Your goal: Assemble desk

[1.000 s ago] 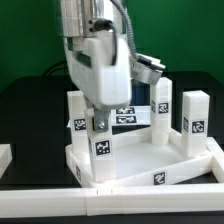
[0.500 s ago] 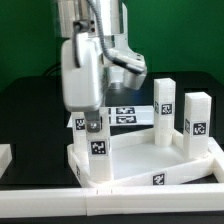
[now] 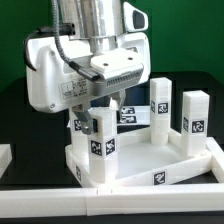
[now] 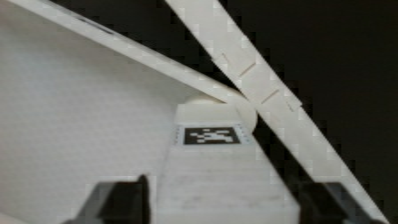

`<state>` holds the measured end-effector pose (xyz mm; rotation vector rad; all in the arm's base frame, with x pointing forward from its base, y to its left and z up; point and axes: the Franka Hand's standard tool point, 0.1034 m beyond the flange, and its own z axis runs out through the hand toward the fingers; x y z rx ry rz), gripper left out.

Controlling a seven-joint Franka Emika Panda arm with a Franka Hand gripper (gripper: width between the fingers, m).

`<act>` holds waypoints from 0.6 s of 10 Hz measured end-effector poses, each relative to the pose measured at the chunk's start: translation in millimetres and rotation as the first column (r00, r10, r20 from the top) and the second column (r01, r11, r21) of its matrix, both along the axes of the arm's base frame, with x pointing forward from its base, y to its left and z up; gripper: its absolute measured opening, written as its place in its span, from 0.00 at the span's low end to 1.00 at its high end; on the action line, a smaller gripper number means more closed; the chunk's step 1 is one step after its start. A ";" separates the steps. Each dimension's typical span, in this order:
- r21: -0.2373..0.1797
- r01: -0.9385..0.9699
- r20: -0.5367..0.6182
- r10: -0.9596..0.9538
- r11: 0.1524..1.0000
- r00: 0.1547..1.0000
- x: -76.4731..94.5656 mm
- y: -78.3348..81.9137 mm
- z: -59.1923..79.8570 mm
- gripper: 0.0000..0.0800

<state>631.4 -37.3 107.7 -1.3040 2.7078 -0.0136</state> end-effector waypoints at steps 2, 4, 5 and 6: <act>-0.053 -0.263 0.034 0.265 0.963 0.964 4.6 1.9 1.3 0.79; -0.122 -0.588 0.042 0.596 0.799 0.802 5.4 5.2 -0.2 0.81; -0.133 -0.625 0.036 0.634 0.770 0.773 5.6 4.1 -0.3 0.81; -0.144 -0.675 0.030 0.685 0.724 0.728 5.6 4.0 -0.4 0.81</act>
Offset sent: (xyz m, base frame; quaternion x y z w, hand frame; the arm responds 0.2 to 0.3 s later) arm -0.0021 0.0366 -0.0053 -0.0320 -0.1089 -0.4652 0.8779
